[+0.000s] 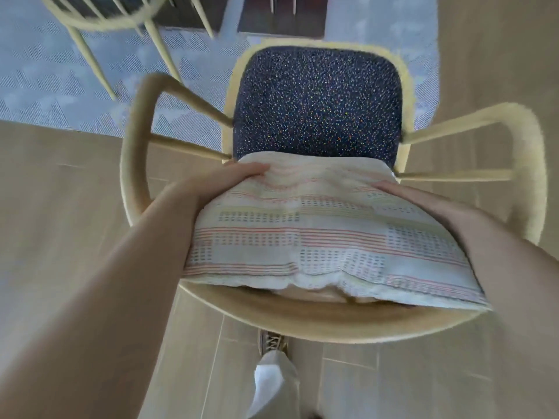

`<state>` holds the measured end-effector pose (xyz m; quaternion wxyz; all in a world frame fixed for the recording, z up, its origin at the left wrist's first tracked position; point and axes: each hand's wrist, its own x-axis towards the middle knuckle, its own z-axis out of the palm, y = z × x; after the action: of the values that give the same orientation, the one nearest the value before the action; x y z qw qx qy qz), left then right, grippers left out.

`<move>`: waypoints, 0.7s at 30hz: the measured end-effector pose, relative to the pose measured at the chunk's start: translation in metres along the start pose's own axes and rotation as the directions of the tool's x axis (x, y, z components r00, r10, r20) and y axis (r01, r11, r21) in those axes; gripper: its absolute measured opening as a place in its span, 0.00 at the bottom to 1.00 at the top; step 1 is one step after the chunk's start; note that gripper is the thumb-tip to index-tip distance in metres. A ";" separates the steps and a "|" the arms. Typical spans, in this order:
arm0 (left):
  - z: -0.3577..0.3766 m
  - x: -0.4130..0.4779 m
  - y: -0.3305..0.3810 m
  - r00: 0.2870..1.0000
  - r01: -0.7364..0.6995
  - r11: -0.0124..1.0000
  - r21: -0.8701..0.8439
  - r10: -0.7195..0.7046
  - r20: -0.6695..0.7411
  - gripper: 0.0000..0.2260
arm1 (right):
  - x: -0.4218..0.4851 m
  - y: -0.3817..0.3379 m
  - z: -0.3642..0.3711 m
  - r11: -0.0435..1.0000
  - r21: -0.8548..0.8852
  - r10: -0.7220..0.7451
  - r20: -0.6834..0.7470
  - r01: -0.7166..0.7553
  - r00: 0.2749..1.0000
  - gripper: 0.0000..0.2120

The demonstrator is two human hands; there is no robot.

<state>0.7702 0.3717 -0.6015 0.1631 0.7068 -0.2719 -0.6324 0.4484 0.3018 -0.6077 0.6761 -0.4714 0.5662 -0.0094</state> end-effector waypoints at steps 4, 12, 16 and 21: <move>-0.025 0.035 0.051 0.998 -0.028 0.997 0.078 0.032 -0.056 0.48 | 0.025 -0.049 -0.032 0.988 0.082 0.132 -0.012 -0.130 0.991 0.20; -0.044 0.070 0.122 0.980 -0.089 0.922 0.376 0.148 -0.131 0.21 | 0.066 -0.109 -0.072 0.959 -0.062 0.277 -0.013 -0.278 0.961 0.25; -0.051 0.086 0.158 0.979 -0.057 0.860 0.507 0.149 -0.142 0.13 | 0.082 -0.138 -0.088 0.946 -0.201 0.248 -0.050 -0.253 0.968 0.25; -0.060 0.098 0.191 0.968 -0.079 0.771 0.632 0.212 -0.137 0.14 | 0.097 -0.167 -0.105 0.943 -0.287 0.168 -0.035 -0.171 0.985 0.21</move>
<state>0.8001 0.1539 -0.5620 -0.0035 0.7575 -0.5011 -0.4184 0.4893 0.0904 -0.5645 0.5954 -0.5148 0.6032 0.1292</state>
